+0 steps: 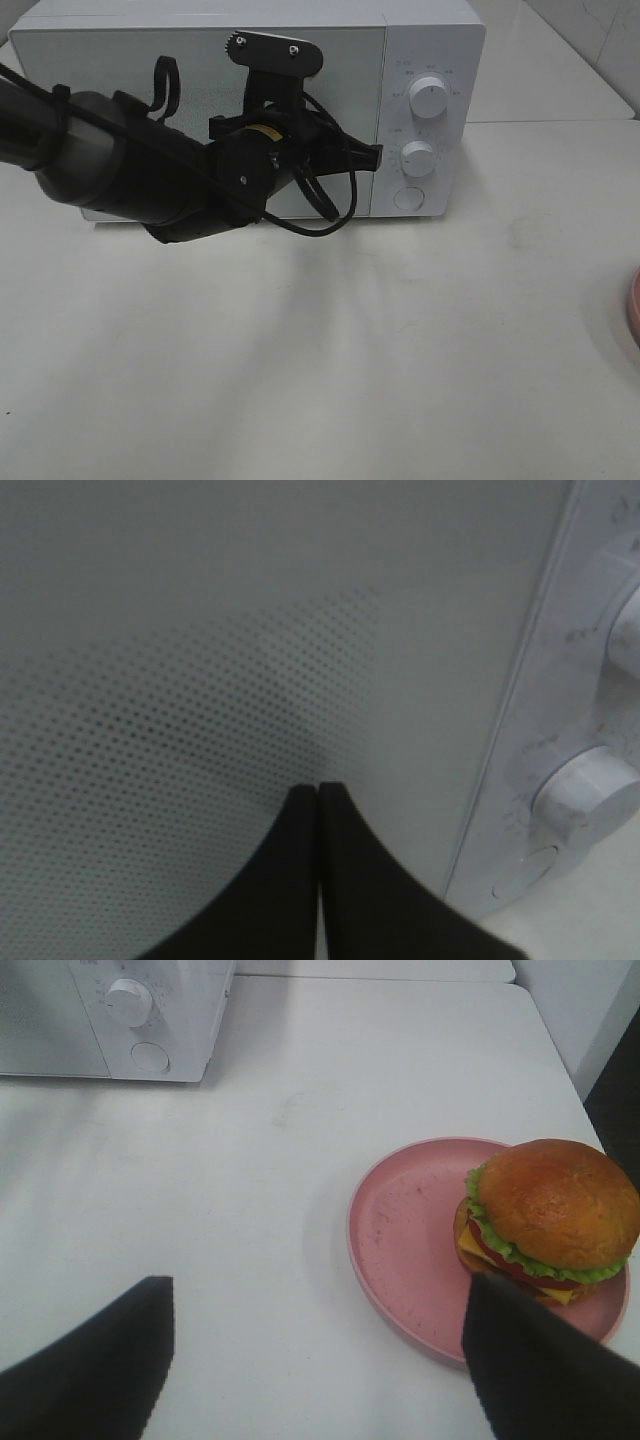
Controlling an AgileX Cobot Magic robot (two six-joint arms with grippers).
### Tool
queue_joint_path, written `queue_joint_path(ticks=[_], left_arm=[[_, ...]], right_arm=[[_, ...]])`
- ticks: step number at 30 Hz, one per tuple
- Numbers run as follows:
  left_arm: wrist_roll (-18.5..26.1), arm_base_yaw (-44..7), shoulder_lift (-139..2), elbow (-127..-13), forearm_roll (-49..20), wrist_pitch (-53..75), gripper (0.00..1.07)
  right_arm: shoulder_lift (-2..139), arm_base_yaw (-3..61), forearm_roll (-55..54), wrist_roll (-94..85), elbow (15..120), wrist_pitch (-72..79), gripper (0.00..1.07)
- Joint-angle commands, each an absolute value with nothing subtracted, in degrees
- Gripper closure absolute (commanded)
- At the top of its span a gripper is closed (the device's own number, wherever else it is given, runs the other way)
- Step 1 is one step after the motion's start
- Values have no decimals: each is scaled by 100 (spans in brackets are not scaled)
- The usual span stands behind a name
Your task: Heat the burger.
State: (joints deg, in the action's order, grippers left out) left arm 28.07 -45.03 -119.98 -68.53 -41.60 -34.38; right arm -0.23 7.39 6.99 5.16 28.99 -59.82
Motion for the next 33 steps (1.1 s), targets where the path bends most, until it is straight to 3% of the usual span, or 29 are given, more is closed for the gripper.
queue_joint_path(ticks=[1, 9, 17, 19, 22, 23, 24, 25, 26, 27, 28, 29, 30, 32, 33], left_arm=[[2825, -4211, -12055, -7099, -4366, -3753, 107], [2853, -4223, -11620, -7087, -4274, -2830, 107], [2853, -4263, -11041, -7087, -4177, -246, 106], [2842, -4263, -10898, -7087, -3839, 1209, 86], [2825, -4263, -10863, -7087, -3776, 1513, 79], [2790, -4257, -10829, -7087, -3615, 2212, 58], [2744, -4257, -10817, -7087, -3541, 2498, 46], [2744, -4257, -10817, -7087, -3541, 2498, 46], [2561, -4240, -10777, -7087, -3403, 2985, 25], [2469, -4240, -10737, -7087, -3329, 3260, 16], [2469, -4240, -10737, -7087, -3329, 3260, 16], [2412, -4240, -10623, -7087, -3168, 3667, 7], [2418, -4240, -10456, -7087, -2922, 4234, 4], [2418, -4240, -10365, -7087, -2756, 4515, 5], [2389, -4240, -10176, -7087, -2320, 5019, 5]], right_arm=[[-183, 716, 699, 453, 2905, -5936, 31], [-183, 716, 699, 453, 2905, -5936, 31], [-183, 716, 699, 453, 2905, -5936, 31], [-183, 716, 699, 453, 2905, -5936, 31], [-183, 716, 699, 453, 2905, -5936, 31], [-183, 716, 705, 453, 2905, -5936, 31], [-183, 716, 705, 453, 2905, -5936, 31], [-183, 716, 705, 453, 2905, -5936, 31], [-183, 716, 705, 453, 2905, -5936, 31], [-183, 716, 705, 453, 2905, -5936, 31], [-183, 716, 705, 453, 2905, -5936, 31], [-183, 716, 705, 453, 2905, -5936, 31], [-183, 716, 705, 453, 2905, -5936, 31], [-183, 716, 705, 453, 2905, -5936, 31], [-183, 716, 705, 453, 2905, -5936, 31]])
